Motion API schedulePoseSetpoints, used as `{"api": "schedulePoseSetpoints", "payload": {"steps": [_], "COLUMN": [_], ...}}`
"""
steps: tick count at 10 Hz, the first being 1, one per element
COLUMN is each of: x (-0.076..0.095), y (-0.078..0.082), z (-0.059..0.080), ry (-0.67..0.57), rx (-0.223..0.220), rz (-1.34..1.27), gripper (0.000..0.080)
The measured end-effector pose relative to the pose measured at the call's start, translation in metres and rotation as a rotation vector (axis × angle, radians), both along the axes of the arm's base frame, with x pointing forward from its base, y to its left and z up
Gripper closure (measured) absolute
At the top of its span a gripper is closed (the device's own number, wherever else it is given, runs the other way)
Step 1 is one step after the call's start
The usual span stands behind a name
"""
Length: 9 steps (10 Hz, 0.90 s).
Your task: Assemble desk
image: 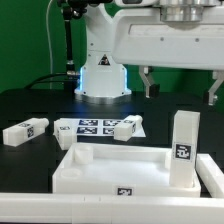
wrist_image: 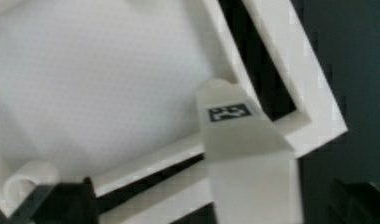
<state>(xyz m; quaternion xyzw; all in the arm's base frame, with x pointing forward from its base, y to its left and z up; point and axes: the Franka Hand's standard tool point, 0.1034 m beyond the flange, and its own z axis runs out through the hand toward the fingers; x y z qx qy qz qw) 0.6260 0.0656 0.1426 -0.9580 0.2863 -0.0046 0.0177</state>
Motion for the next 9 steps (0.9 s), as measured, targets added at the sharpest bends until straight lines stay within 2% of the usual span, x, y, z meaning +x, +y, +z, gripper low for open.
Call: {"api": "schedulePoseSetpoints", "payload": {"steps": [4, 5, 7, 9], "x": [-0.002, -0.014, -0.065, -0.084], "y": [0.0, -0.003, -0.025, -0.047], "z": [0.0, 0.002, 0.001, -0.011], "ry": [0.0, -0.009, -0.021, -0.038], "rx": [0.0, 0.003, 0.018, 0.019], "rz": [0.004, 0.02, 0.034, 0.044], "gripper": [0.0151, 0.0151, 0.0151, 0.0151]}}
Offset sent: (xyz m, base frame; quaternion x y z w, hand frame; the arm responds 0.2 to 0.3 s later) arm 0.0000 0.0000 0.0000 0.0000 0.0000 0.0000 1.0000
